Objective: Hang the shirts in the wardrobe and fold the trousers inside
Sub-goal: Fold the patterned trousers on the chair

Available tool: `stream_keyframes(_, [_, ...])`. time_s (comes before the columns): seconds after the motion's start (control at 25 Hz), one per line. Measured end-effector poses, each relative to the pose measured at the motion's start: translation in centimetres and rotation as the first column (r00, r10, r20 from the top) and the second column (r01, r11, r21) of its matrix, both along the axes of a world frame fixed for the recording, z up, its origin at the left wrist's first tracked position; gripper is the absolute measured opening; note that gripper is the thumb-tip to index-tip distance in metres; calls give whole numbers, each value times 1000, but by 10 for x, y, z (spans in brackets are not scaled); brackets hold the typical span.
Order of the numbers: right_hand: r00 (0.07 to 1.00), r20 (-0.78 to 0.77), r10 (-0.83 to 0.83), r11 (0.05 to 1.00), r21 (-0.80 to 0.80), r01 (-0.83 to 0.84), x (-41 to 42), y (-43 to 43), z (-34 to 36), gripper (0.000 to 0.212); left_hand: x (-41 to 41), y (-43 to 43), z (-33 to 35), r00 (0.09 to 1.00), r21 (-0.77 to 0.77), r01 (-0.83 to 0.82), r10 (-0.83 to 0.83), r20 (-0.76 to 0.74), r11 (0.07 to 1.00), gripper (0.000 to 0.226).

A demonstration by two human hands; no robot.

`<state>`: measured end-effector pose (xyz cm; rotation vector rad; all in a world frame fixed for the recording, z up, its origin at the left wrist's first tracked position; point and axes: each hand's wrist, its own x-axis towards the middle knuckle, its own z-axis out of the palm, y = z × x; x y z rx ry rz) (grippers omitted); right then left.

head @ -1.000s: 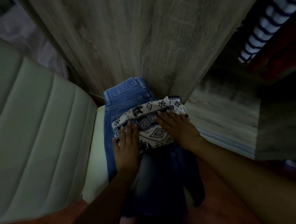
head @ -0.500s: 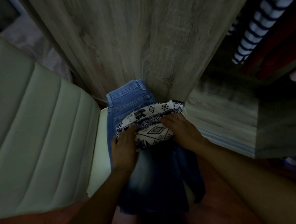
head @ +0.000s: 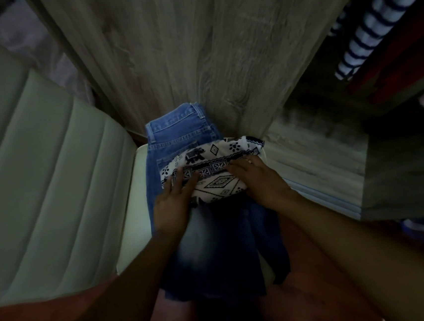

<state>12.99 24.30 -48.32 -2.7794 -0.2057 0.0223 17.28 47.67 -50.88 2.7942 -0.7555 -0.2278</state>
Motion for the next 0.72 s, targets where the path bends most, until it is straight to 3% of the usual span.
stream_keyframes(0.24, [998, 36, -58, 995, 82, 55, 2, 3, 14, 63, 4, -3, 34, 986, -127, -160, 163, 14, 979, 74])
stream_keyframes(0.36, [994, 84, -65, 995, 81, 58, -2, -5, 34, 63, 6, 1, 47, 994, -237, -75, 91, 54, 969, 69])
stream_keyframes(0.48, [987, 116, -107, 989, 113, 94, -17, -18, 59, 71, 5, -14, 76, 999, -308, -16, 30, 41, 951, 82])
stream_keyframes(0.64, [978, 106, -179, 977, 134, 164, -46, -47, 79, 75, -2, -45, 103, 961, -217, 212, -162, 225, 953, 81])
stream_keyframes(0.72, [976, 68, -208, 970, 140, 197, -64, -67, 88, 76, -9, -66, 114, 943, -159, 287, -249, 223, 945, 77])
